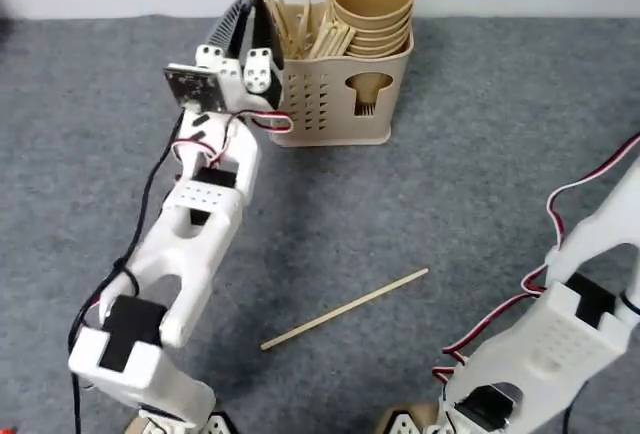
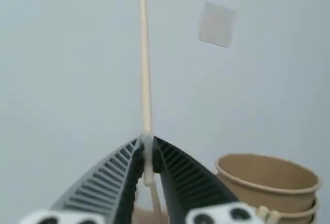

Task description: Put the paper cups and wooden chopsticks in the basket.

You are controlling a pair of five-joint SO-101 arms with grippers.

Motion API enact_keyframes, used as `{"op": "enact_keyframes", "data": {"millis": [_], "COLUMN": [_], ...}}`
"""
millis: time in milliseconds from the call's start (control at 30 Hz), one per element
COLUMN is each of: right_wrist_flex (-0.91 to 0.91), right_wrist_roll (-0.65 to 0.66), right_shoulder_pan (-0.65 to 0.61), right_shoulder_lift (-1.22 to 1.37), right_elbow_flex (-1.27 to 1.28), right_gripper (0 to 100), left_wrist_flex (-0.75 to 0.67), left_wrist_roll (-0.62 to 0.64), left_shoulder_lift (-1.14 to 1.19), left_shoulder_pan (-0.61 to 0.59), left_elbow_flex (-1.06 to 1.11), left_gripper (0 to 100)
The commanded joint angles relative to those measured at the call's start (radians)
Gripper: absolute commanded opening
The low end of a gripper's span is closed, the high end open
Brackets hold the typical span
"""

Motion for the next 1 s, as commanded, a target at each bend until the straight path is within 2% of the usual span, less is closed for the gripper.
{"op": "enact_keyframes", "data": {"millis": [0,233,967], "right_wrist_flex": [-0.002,-0.004,0.001], "right_wrist_roll": [-0.009,-0.009,-0.009], "right_shoulder_pan": [-0.015,-0.021,-0.053], "right_shoulder_lift": [-0.008,-0.007,-0.008], "right_elbow_flex": [-0.005,-0.003,-0.005], "right_gripper": [20.8,20.8,20.8], "left_wrist_flex": [-0.017,0.032,0.032], "left_wrist_roll": [0.011,0.014,0.009], "left_shoulder_lift": [-0.003,0.000,0.109], "left_shoulder_pan": [0.026,0.034,0.040], "left_elbow_flex": [-0.048,-0.048,-0.125], "left_gripper": [1,1,3]}}
